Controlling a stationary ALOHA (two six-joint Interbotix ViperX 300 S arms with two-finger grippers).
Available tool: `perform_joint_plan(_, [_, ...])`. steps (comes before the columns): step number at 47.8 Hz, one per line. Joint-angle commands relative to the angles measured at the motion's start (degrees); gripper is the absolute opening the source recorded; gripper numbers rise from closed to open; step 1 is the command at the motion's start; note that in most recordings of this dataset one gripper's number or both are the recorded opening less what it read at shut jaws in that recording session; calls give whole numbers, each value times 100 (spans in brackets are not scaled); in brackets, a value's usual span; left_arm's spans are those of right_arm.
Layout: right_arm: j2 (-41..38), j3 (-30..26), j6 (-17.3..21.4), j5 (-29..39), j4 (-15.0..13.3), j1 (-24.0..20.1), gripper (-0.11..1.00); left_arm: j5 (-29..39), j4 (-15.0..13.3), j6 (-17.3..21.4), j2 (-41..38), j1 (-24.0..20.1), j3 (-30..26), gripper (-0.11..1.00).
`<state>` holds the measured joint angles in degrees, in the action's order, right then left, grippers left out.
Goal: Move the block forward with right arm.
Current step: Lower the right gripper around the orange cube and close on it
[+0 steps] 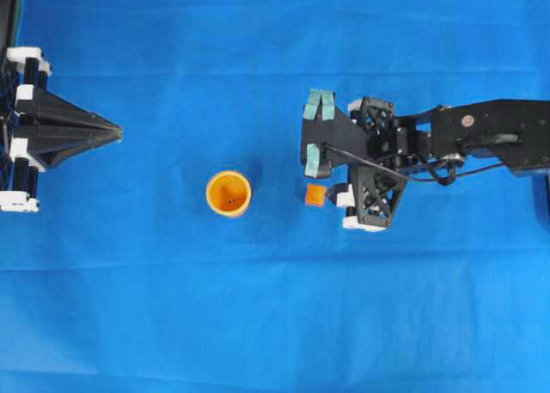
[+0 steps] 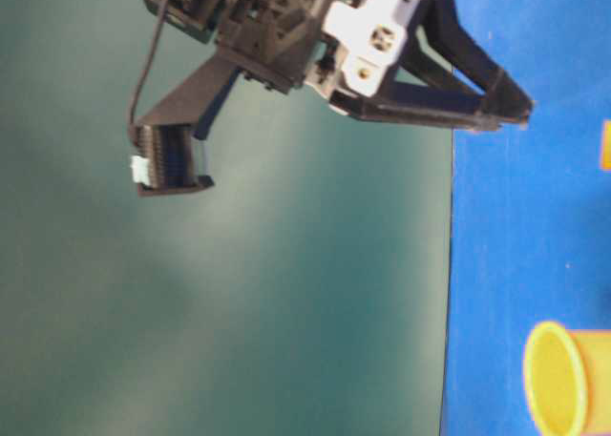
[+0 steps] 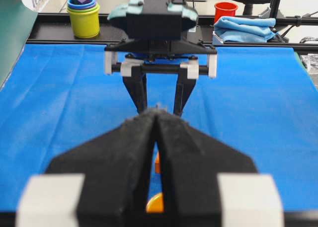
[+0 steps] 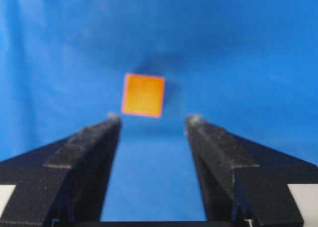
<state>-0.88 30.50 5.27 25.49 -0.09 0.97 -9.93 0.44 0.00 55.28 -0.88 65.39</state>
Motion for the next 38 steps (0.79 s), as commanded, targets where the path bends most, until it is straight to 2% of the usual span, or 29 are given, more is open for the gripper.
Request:
perform_joint_plan(1, [-35, -132, -9, -114, 0, -35, 61, -26, 18, 9, -53, -9, -176, 1])
perform_joint_plan(17, [-554, -141, -9, -598, 0, -79, 61, -26, 18, 9, -53, -9, -167, 1])
perform_joint_plan(38, [-738, -141, 0, -835, 9, -79, 62, -9, 18, 9, -53, -9, -167, 1])
